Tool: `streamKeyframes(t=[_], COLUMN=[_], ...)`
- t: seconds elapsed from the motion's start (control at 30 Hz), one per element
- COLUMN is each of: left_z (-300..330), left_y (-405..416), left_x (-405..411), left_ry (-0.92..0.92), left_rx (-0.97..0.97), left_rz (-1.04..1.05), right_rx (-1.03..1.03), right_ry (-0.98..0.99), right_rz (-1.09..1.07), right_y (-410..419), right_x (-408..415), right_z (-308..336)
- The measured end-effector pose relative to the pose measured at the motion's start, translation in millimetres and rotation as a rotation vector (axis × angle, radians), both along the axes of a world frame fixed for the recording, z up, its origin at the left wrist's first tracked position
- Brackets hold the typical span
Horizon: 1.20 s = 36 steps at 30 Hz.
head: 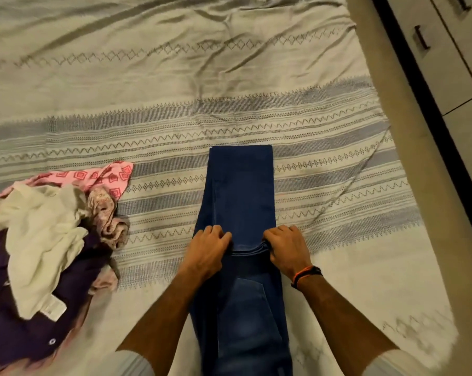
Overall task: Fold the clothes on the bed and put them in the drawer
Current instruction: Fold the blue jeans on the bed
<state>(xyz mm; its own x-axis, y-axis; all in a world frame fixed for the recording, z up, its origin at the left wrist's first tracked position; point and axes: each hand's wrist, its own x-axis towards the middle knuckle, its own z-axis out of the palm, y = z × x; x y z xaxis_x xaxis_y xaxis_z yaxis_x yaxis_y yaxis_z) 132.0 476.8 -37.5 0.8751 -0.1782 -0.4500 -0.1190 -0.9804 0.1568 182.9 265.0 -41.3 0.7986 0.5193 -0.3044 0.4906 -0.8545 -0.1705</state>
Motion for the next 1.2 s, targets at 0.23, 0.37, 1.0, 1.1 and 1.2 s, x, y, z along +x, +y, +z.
streamKeyframes(t=[0.23,0.37,1.0,1.1,1.2], left_z=[-10.3,-13.9,-25.1,-36.6,-59.1], left_y=[-1.6,-1.9,20.5,22.9,29.8], left_x=[-19.9,-22.1,151.9,170.8,185.2], left_ry=[0.069,0.431,0.054,0.064,0.155], left_rx=[0.030,0.043,-0.035,0.030,0.101], left_rz=[-0.033,-0.059,0.150,0.090,0.050], right_rx=[-0.047,-0.285,0.029,-0.068,-0.145], right_ry=[0.091,0.378,0.192,0.164,0.175], right_rz=[0.021,0.133,-0.112,-0.020,0.061], right_y=[-3.7,-3.2,59.6,63.8,61.4], right_x=[-18.5,-22.4,139.6,161.1,179.5], right_z=[-5.4,-7.1,-13.9,-27.8,-53.0])
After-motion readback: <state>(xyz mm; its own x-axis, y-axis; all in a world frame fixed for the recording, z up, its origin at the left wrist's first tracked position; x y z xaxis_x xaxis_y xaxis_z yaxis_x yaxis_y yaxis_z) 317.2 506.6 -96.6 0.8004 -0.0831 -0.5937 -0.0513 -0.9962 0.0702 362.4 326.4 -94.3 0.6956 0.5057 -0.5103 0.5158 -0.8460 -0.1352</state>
